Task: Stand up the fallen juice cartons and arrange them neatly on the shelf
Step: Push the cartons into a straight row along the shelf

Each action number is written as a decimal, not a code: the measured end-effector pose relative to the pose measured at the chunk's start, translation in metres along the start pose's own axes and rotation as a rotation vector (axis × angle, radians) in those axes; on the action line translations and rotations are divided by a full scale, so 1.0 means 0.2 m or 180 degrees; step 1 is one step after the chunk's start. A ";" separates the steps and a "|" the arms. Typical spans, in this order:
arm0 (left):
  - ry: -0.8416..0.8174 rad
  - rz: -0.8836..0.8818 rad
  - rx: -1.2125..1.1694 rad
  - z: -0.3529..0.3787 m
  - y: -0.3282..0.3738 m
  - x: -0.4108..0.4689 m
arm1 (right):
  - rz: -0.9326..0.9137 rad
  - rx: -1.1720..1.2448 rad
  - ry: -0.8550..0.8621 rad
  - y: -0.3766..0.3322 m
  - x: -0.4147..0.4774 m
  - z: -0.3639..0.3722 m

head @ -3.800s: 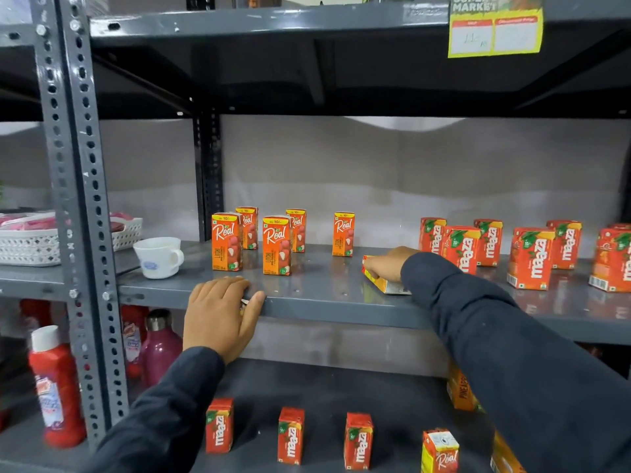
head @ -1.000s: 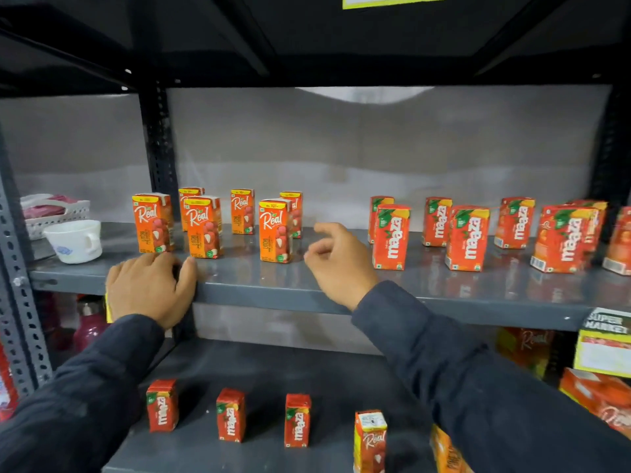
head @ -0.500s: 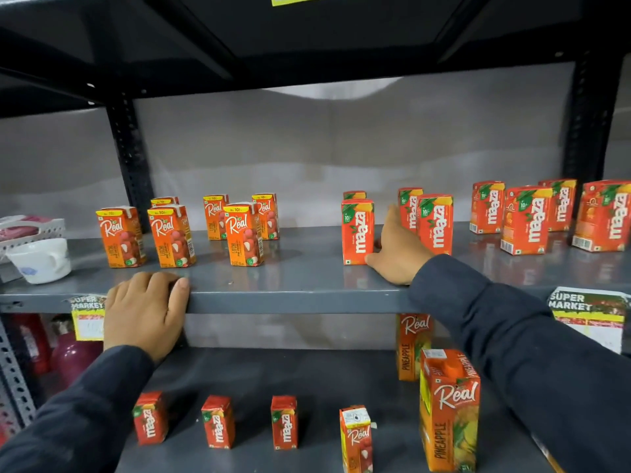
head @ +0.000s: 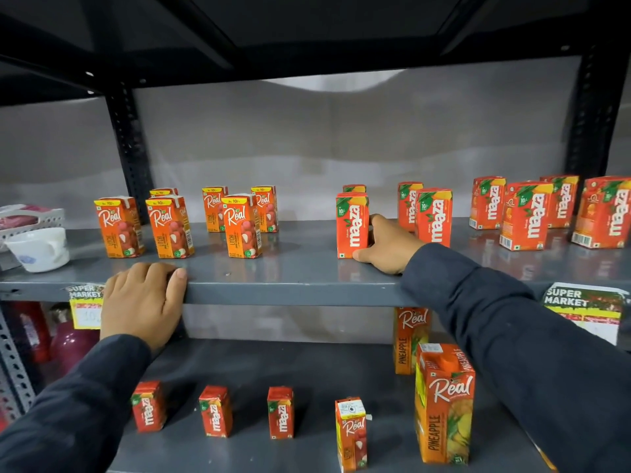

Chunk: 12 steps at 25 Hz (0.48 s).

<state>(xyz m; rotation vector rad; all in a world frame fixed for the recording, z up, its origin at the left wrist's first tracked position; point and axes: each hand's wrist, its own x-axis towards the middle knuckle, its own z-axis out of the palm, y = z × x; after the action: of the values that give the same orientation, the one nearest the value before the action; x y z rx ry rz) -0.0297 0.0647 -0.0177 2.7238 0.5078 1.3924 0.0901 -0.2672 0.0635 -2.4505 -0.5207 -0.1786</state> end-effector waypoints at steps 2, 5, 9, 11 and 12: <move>-0.0005 -0.0011 -0.0007 0.00 0.00 0.00 | -0.0035 -0.0076 0.0038 -0.01 0.00 0.01; -0.0021 -0.0019 -0.0043 -0.01 0.00 0.00 | 0.0015 -0.0098 0.0059 -0.01 0.00 0.02; -0.0008 0.0060 -0.0004 -0.02 0.00 0.00 | 0.0071 0.0114 0.0108 -0.02 -0.04 0.00; 0.0018 0.0101 -0.0014 -0.01 -0.01 -0.01 | -0.0136 0.0387 0.0692 0.00 -0.09 -0.01; 0.0038 0.0122 -0.0029 -0.01 -0.01 -0.01 | -0.0318 0.0475 0.1307 0.03 -0.12 -0.03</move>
<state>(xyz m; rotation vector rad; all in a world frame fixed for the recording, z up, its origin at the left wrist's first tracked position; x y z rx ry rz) -0.0331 0.0655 -0.0177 2.7339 0.4509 1.4170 0.0703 -0.2834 0.0591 -2.1630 -0.4540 -0.6441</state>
